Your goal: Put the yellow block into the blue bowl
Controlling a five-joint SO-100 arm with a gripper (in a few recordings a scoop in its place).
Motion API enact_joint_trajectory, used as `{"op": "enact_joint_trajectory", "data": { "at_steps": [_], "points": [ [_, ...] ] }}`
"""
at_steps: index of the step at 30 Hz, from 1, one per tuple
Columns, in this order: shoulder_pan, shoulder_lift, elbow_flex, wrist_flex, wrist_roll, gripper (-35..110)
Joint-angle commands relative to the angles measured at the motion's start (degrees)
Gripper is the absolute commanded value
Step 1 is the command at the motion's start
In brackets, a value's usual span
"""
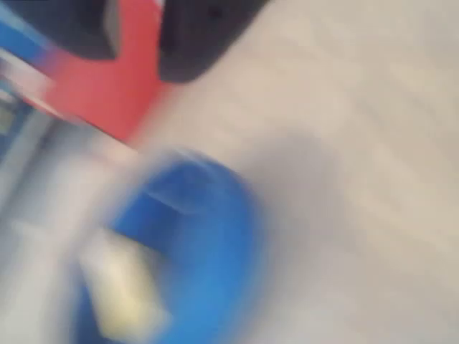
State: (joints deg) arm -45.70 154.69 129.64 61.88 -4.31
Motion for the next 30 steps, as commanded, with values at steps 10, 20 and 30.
{"op": "enact_joint_trajectory", "data": {
  "at_steps": [10,20,30],
  "points": [
    [-0.44,4.92,19.78,-15.82,0.26,0],
    [-0.53,17.05,29.27,-18.19,-2.02,0],
    [-0.44,33.22,41.13,-18.46,-6.33,0]
  ]
}}
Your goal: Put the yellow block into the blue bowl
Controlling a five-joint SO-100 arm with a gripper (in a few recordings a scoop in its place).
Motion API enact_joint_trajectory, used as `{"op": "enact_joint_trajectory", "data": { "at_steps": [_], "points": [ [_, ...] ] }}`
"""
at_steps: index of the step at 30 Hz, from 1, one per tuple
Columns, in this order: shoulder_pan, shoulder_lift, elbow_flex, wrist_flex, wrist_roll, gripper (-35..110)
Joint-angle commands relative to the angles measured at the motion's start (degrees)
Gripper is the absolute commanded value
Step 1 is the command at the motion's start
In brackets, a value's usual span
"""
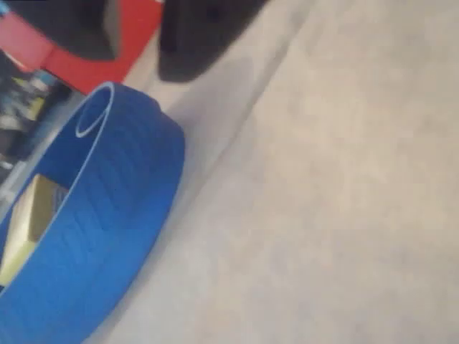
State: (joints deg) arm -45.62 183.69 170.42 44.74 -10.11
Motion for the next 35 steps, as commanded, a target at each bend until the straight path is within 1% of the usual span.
{"op": "enact_joint_trajectory", "data": {
  "at_steps": [1,18,35],
  "points": [
    [-0.53,5.01,1.23,-1.41,-0.53,0],
    [-0.62,6.94,9.67,-1.85,-0.26,0],
    [-0.53,6.94,12.74,-1.32,-0.09,0]
  ]
}}
